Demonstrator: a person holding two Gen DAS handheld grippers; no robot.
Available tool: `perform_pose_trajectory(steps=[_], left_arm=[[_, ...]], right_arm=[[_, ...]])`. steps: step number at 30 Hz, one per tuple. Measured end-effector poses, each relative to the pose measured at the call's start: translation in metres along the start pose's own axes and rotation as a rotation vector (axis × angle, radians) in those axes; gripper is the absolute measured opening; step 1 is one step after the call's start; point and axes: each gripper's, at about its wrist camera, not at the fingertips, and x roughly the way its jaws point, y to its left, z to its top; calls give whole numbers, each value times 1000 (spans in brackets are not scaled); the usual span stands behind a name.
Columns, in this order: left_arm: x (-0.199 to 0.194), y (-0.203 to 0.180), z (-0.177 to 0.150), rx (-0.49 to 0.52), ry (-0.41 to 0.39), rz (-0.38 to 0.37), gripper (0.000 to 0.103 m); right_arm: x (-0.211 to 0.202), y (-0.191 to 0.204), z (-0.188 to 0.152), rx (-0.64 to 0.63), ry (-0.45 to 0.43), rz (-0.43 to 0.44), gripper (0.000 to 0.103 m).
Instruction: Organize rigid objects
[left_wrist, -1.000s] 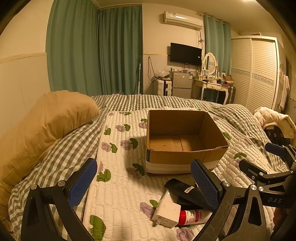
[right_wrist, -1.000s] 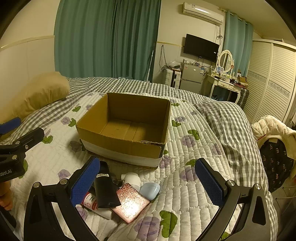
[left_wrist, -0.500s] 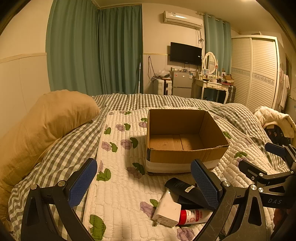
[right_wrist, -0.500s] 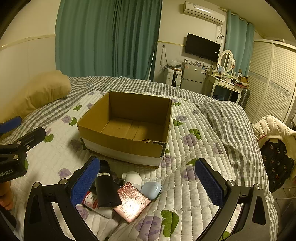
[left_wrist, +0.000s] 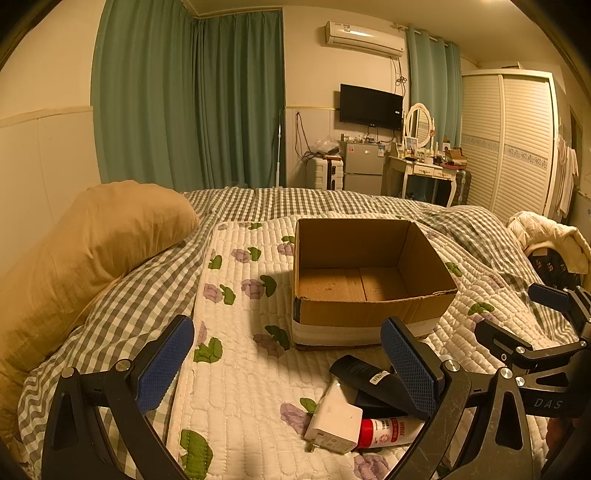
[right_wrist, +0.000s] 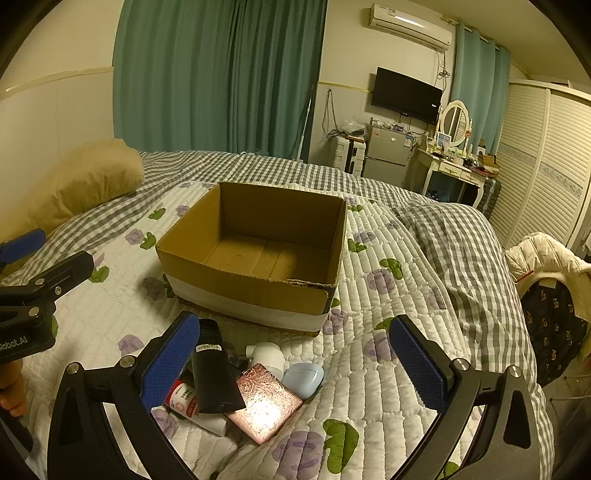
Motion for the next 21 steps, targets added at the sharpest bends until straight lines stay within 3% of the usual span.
perform_pose_trajectory(steps=[21], left_arm=[[1,0,0,4,4,-1,103]], right_arm=[[0,4,5,-41,5,26,103]])
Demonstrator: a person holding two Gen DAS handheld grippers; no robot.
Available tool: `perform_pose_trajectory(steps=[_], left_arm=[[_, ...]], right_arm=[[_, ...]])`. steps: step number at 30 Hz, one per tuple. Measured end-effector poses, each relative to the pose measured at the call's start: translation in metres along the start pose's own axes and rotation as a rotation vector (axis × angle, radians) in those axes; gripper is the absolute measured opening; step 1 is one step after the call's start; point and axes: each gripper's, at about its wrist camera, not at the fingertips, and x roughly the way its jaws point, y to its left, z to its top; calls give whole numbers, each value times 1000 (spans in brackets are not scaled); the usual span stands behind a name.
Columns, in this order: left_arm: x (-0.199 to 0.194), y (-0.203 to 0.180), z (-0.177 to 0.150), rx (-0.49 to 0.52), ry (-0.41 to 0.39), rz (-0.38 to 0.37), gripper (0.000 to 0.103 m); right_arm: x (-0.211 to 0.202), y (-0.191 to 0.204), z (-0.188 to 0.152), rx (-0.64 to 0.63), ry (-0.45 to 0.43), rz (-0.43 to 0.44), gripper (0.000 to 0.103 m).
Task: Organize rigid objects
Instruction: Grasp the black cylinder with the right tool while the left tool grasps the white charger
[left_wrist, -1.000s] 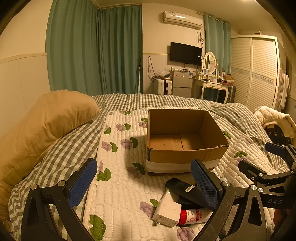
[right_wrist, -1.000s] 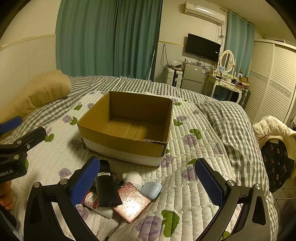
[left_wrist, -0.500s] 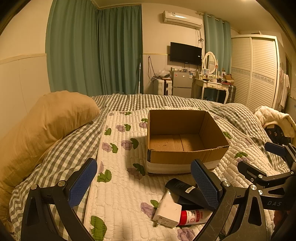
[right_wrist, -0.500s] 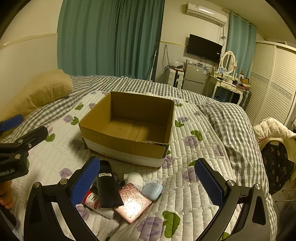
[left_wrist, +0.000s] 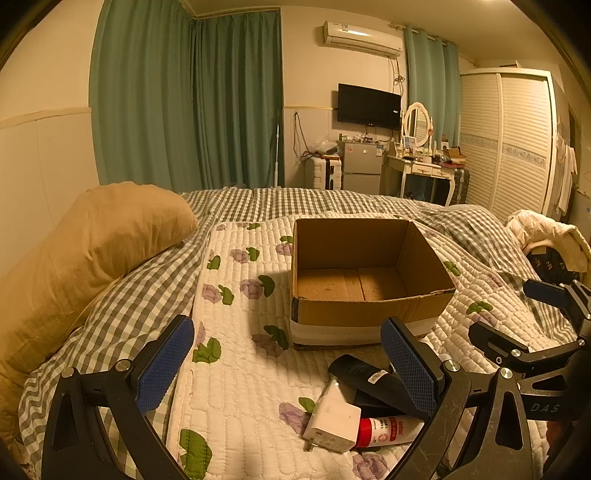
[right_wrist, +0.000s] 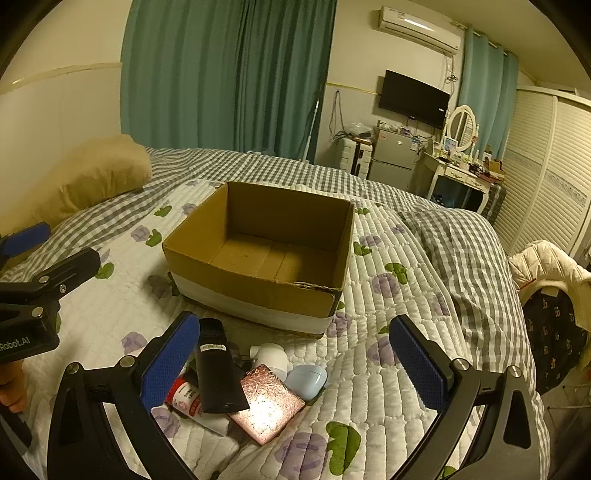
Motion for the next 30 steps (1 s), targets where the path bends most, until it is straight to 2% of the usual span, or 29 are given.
perform_pose_trajectory(steps=[5,10,13,16,21,23,25,30], left_arm=[[10,4,-3,2,43,15,103],[33,10,-16,1,144,50,103],[45,9,-24,18,203,68,103],[55,8,-33,44,253,89,103],[61,9,-41,62,285,117,103],[61,10,-42,68,291,118,103],[60,8,-45,80,298,114,103],[63,-4,-52,127,331,77,103]], right_arm=[[8,0,2,-24,19,47,103],[43,7,-6,-91,116,100,102],[68,18,-16,-117,208,196,91],[89,32,-23,-136,290,302,87],[122,50,-29,-128,398,393,70],[133,58,-33,-144,441,389,46],[133,61,-36,-164,441,357,42],[112,51,-36,-145,378,301,41]])
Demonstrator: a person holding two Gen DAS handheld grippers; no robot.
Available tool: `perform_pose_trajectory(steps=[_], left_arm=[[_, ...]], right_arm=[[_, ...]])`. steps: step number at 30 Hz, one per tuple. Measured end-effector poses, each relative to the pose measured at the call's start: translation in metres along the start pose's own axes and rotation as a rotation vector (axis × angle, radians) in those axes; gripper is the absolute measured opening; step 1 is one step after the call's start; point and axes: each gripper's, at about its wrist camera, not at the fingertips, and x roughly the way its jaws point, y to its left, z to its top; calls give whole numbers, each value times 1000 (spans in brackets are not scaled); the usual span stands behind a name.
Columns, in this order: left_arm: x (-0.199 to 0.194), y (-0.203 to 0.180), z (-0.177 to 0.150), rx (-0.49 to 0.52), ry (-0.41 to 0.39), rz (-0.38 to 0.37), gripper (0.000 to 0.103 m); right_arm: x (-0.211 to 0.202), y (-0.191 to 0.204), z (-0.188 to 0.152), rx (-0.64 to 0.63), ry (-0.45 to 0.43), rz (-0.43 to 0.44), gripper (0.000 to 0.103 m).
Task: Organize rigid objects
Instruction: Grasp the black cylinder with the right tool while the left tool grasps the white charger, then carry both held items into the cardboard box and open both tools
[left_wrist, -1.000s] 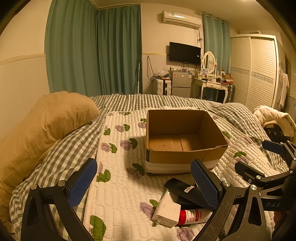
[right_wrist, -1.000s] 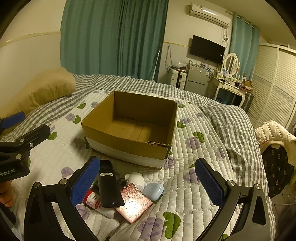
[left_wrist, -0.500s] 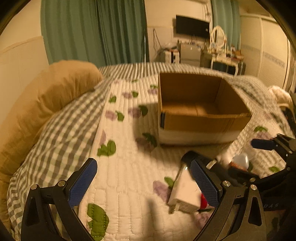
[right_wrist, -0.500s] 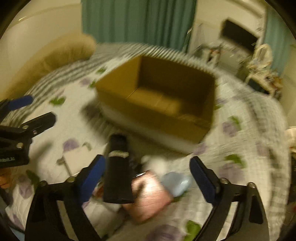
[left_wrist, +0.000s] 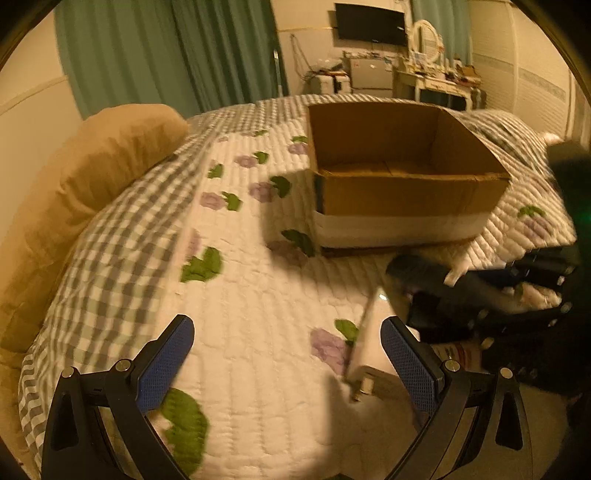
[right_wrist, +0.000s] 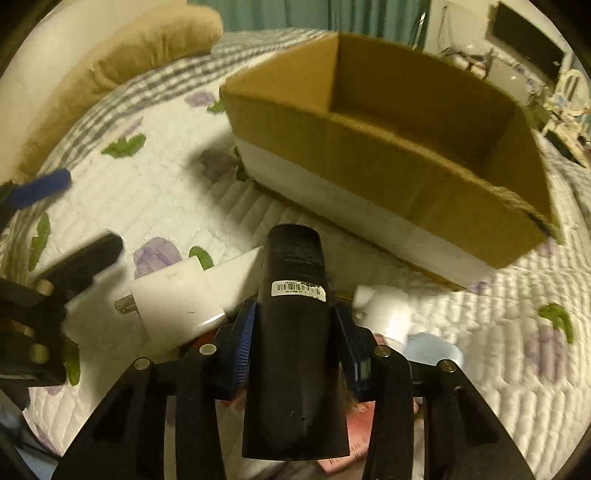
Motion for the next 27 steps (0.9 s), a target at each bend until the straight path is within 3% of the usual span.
perform_pose_trajectory(steps=[3,6,12,15,17,19,22,27], left_arm=[[8,-13,-3,32,58,-60,103],[17,-28,-6,78,86,-72,101],[33,-48,-12,148,141,-101,84],[35,-48,-13,155,165,-161,70],[35,-50,-14,188,187,-178,67],[37,-49,-16,221,226,-207,58],[41,-52,-22,269,231,-180,52],[46,-53,-14,241,206,-184,52]], right_arm=[[-19,-7,-7,17,-37,-21,41],[-34,-16,-13,35,-66,-43,41],[-48,-23,-21,59,-89,-42,41],[-50,-27,-22,75,-92,-34,41],[-48,-25,-22,76,-94,-38,41],[-48,-22,-21,75,-99,-35,41],[-50,-22,-22,74,-104,-30,41],[-49,-25,-22,88,-100,-36,41]])
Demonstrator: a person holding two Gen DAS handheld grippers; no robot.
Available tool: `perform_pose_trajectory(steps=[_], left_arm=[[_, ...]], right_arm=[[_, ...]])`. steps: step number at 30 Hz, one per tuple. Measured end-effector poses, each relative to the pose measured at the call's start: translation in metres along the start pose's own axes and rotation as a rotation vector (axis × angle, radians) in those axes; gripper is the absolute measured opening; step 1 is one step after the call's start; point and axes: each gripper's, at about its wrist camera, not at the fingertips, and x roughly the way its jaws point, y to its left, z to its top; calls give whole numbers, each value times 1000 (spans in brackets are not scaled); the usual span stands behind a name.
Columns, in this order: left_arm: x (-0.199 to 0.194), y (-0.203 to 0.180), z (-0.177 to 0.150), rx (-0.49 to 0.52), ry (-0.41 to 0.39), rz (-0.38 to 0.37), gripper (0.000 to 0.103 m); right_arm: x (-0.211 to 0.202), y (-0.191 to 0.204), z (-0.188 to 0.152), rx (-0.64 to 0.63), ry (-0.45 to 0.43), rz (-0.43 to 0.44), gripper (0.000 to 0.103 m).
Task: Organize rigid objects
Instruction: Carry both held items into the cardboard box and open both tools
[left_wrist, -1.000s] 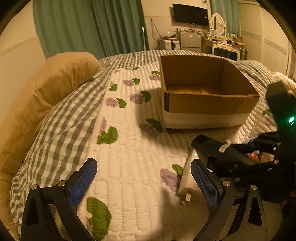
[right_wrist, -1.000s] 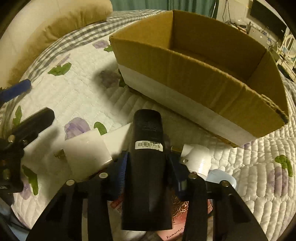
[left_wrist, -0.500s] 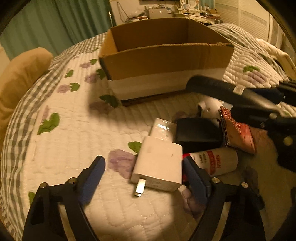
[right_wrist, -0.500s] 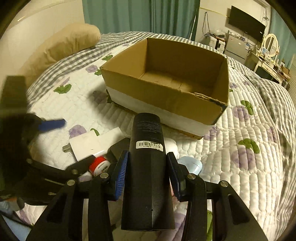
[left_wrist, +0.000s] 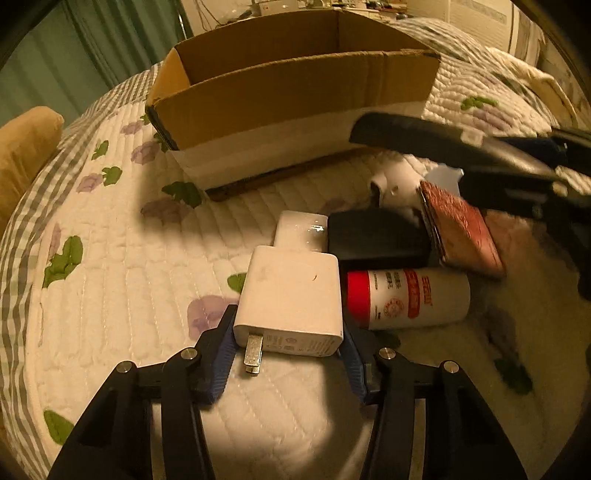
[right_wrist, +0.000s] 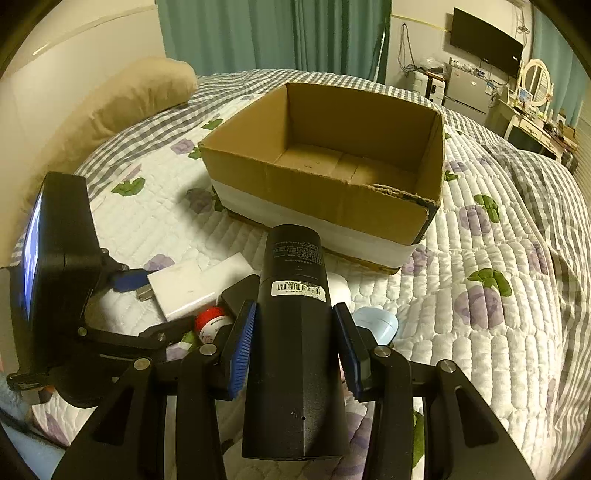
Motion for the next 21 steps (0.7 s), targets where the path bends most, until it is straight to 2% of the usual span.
perform_pose_trajectory(steps=[6,11,15,18,21], left_arm=[[-34,11,7,-48,-114,30,50],[-85,20,29,-76,-233,33,50],[-120,33,58,-101,-316,-1,50],[-129,45,94,-102,-386,42,50],[-125,56,131,-106,-434,54,51]], right_arm=[[-15,-3,4,5,-47,-15,41],[-50,-8,27,9,-146,-29,41],[-74,-11,59,-8,-227,-54,41],[-86,-17,89,-6,-289,-64,41],[-82,-25,120,10,-332,-80,41]])
